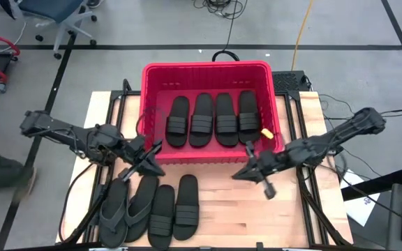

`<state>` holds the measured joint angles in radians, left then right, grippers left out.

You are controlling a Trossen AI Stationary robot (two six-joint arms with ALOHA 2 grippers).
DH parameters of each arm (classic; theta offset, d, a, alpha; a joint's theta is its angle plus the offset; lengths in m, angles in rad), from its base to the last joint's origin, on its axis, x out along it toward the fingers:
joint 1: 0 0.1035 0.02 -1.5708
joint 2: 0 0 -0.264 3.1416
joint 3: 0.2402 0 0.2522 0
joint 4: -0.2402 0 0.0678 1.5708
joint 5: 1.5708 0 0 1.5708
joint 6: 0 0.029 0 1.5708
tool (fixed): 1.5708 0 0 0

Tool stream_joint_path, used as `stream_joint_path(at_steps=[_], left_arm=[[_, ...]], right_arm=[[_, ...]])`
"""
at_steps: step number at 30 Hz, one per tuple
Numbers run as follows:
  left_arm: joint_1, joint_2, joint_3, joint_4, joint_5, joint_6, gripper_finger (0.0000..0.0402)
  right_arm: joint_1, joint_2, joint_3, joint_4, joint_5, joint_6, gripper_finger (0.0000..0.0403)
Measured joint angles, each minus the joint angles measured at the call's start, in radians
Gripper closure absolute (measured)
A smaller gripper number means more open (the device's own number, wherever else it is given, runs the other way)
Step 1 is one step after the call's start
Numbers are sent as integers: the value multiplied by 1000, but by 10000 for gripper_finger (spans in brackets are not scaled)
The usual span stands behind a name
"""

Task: Pick and place slides into bin
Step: Put the black slide into the red bin

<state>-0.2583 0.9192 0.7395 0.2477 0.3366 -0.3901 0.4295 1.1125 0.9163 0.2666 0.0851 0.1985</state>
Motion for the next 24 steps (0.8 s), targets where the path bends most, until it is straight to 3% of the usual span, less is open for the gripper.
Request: stream_joint_path(at_steps=[5,12,20,24], left_arm=[[-21,-97,-1,-225,14,108,402],[-24,-153,0,-274,-105,52,401],[-25,-147,0,-275,-201,-57,399],[-25,-147,0,-274,-205,-50,399]], right_arm=[[21,179,144,-78,-54,102,403],[2,385,329,-304,-243,209,403],[-77,474,340,-299,-298,259,400],[-102,527,340,-291,-356,262,375]])
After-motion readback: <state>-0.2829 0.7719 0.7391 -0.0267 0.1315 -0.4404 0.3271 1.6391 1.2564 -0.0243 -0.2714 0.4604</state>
